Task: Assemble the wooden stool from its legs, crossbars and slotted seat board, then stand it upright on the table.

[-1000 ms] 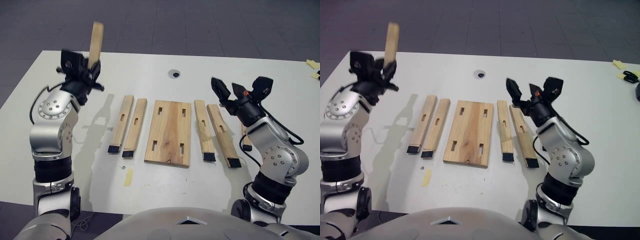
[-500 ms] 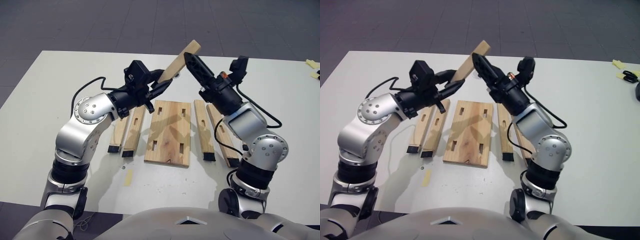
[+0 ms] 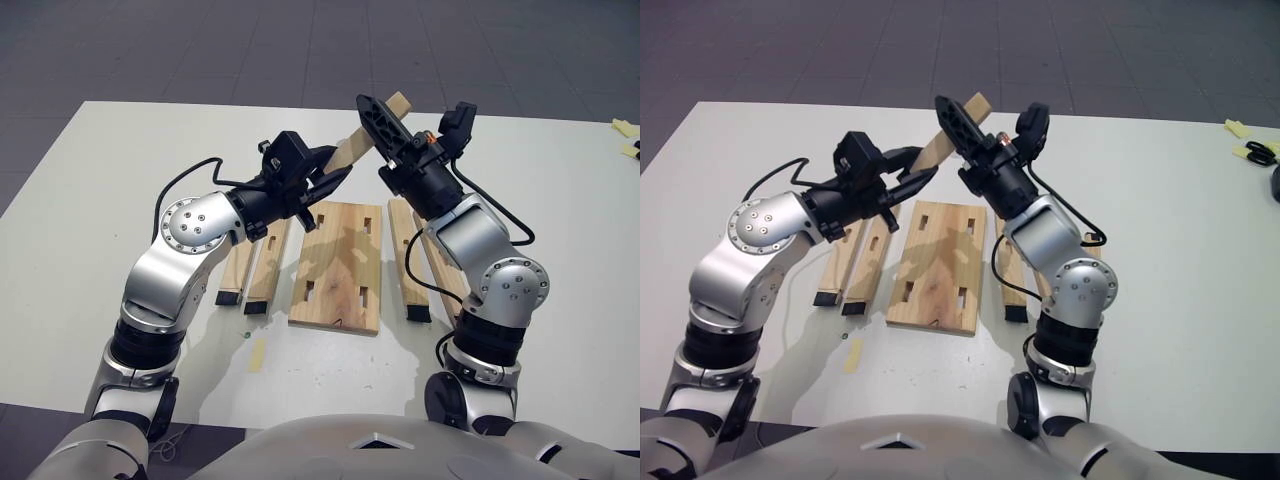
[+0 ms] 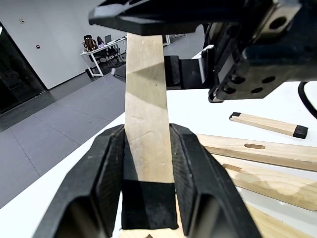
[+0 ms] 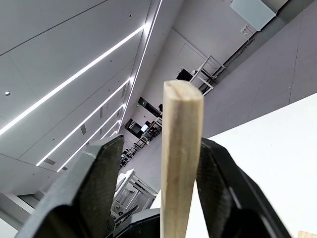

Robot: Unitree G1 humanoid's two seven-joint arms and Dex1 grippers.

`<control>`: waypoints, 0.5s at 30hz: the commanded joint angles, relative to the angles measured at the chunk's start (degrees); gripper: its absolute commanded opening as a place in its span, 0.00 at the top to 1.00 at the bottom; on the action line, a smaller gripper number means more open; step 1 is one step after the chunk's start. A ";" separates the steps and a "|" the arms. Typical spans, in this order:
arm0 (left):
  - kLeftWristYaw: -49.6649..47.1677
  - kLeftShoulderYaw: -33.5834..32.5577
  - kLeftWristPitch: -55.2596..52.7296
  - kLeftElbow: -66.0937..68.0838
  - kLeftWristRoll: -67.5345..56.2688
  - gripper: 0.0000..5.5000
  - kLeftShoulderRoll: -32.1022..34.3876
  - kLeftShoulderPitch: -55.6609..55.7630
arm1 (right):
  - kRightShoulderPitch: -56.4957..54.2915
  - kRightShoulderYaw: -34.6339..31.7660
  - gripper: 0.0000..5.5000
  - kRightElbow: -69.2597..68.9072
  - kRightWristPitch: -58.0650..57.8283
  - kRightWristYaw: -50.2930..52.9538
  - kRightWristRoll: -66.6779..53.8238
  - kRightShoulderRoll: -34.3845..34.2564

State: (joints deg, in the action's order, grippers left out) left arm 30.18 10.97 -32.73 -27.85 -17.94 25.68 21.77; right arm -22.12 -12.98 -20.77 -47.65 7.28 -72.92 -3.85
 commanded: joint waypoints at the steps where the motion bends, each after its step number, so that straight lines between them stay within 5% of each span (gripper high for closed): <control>1: 0.38 0.25 0.37 0.53 1.33 0.76 0.35 -0.96 | -0.32 0.57 0.69 -0.21 1.23 0.21 -0.94 1.21; 13: -2.46 1.86 2.09 0.50 3.74 0.76 -2.17 -2.63 | -0.33 -0.98 0.92 1.66 4.04 0.31 -2.50 3.98; 15: -4.02 1.55 1.86 0.48 4.16 0.66 -3.37 -3.07 | -0.16 -1.80 0.92 1.98 4.30 0.62 -1.80 5.63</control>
State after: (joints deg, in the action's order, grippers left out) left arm 27.85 12.58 -30.30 -27.81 -15.10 23.06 19.73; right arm -21.83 -13.19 -19.13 -44.34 7.30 -74.66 -0.11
